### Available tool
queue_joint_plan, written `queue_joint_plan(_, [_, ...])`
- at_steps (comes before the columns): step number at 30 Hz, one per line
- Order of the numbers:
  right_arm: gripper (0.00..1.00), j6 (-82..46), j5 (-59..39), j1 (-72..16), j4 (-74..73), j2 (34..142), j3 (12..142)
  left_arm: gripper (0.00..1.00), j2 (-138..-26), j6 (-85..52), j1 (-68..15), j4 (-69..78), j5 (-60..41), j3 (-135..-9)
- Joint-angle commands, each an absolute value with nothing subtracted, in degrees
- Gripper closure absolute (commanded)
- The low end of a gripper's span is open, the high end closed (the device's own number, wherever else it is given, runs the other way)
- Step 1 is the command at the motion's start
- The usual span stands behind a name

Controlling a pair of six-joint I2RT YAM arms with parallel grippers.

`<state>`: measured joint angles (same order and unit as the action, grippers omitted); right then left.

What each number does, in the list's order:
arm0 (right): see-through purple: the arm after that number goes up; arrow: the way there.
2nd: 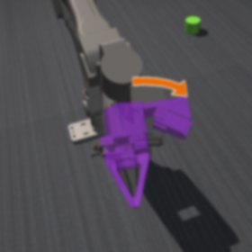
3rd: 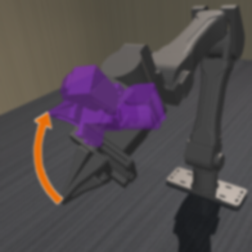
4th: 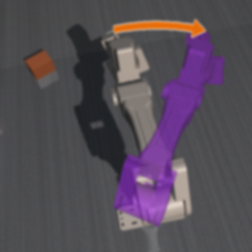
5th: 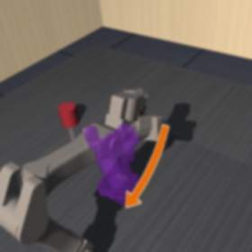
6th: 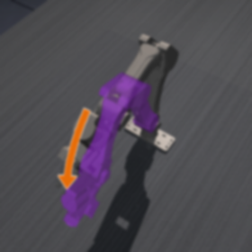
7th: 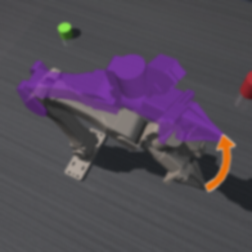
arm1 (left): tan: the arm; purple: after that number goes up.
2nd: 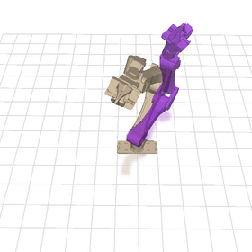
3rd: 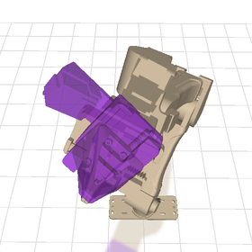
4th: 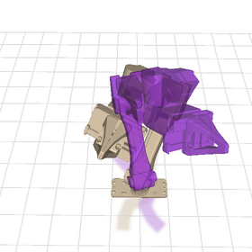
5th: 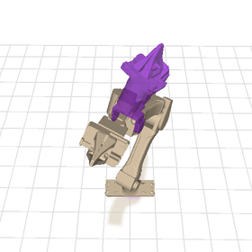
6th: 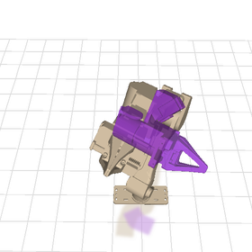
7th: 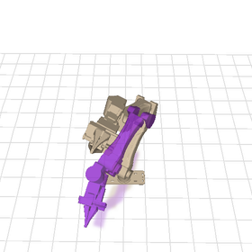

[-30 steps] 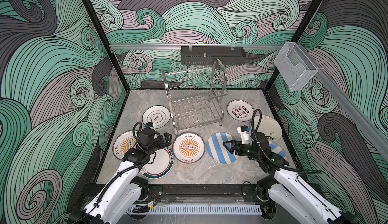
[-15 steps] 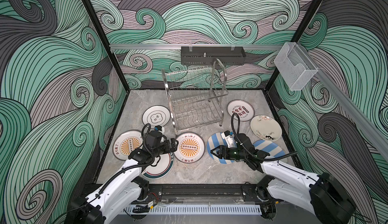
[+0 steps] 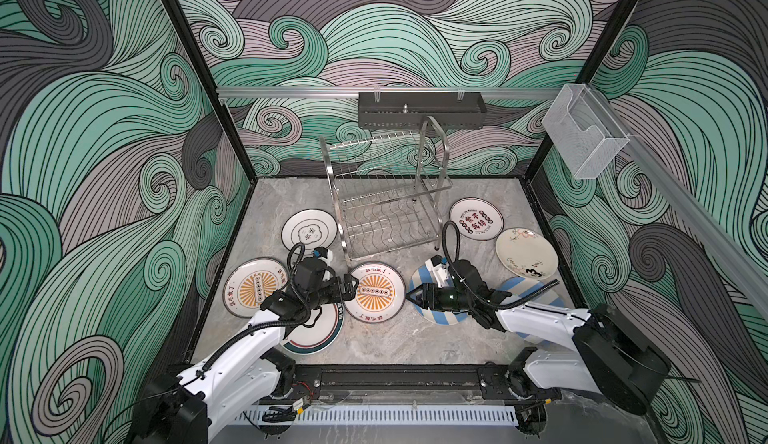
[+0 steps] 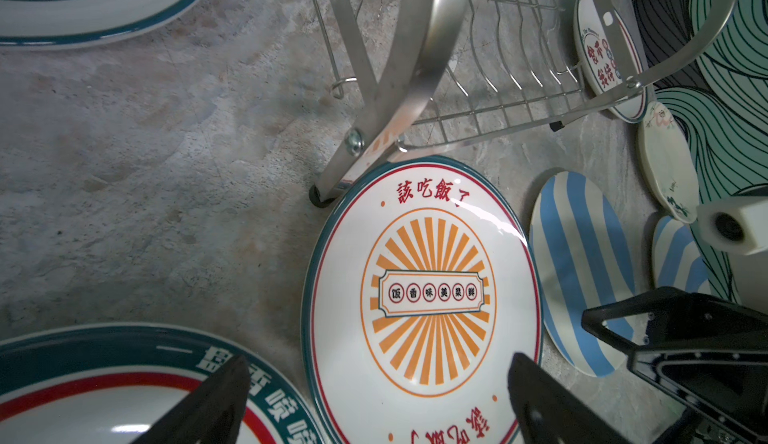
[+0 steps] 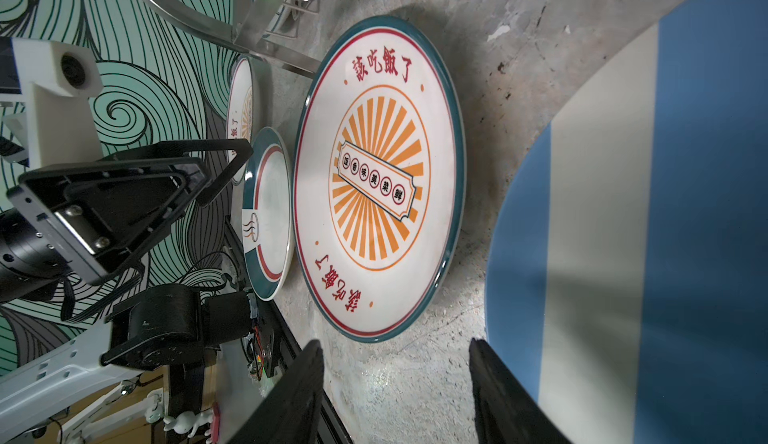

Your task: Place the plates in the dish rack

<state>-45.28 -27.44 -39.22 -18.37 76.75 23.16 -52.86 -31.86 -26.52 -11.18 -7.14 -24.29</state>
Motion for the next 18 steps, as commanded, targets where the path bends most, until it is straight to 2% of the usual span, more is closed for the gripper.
queue_joint_plan(1, [0.44,-45.88,-28.38,-39.72,-22.59,79.35,24.98,0.01,-53.48,-29.93,-27.33,-9.65,-7.56,-24.81])
queue_joint_plan(18, [0.47,-43.61,-28.72,-40.34,-24.68,89.62,28.73,0.01,-57.36,-27.37,-27.43,-7.16,-8.87,-25.20])
